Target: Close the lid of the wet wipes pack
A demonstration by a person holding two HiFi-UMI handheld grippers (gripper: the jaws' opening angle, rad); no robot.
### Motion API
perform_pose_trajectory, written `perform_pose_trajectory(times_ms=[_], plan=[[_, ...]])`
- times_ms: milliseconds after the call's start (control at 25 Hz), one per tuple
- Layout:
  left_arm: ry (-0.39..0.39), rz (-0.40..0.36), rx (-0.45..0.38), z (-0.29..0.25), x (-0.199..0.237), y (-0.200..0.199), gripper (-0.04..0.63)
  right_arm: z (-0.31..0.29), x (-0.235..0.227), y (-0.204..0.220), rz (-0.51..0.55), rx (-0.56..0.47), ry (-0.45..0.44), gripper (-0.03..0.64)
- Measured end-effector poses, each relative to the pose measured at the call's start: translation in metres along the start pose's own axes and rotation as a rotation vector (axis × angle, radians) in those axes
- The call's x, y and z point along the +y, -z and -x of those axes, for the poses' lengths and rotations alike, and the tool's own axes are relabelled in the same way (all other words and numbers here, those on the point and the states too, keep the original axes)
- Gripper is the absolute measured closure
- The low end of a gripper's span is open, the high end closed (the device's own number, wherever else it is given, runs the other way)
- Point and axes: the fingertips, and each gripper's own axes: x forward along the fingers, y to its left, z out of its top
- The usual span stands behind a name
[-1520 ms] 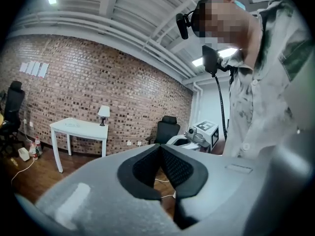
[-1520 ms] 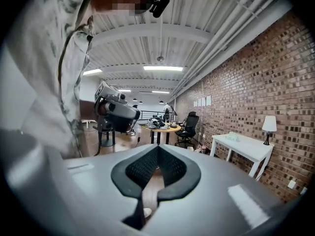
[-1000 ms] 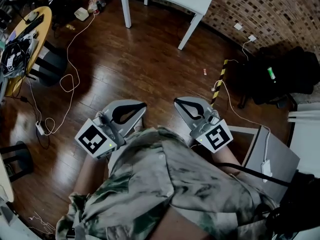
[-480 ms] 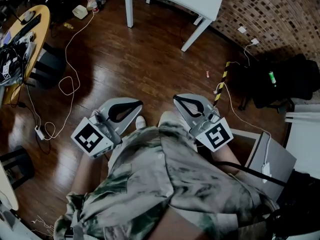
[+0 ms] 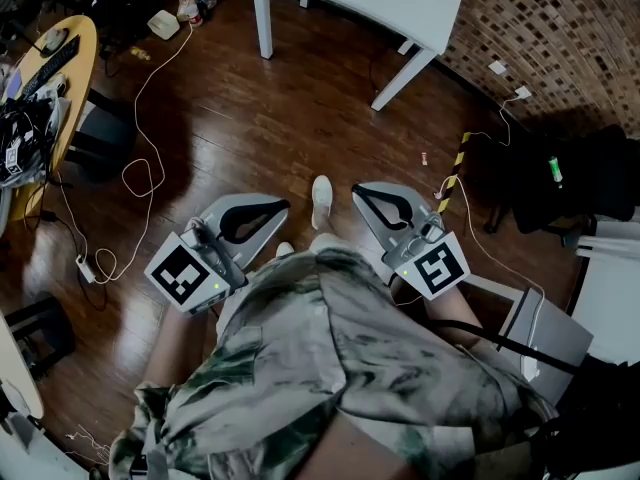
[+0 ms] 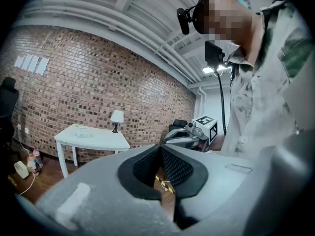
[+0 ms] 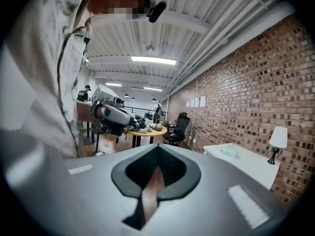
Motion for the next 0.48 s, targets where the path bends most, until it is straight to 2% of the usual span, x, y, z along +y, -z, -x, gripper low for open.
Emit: perform_pose_trajectory(times_ms=[480], plan=[[-0.041, -0.012, 0.02, -0.108, 0.095, -0.049, 0.597, -0.037, -0.15, 0.004, 0.029, -0.027, -0.046, 0.611]])
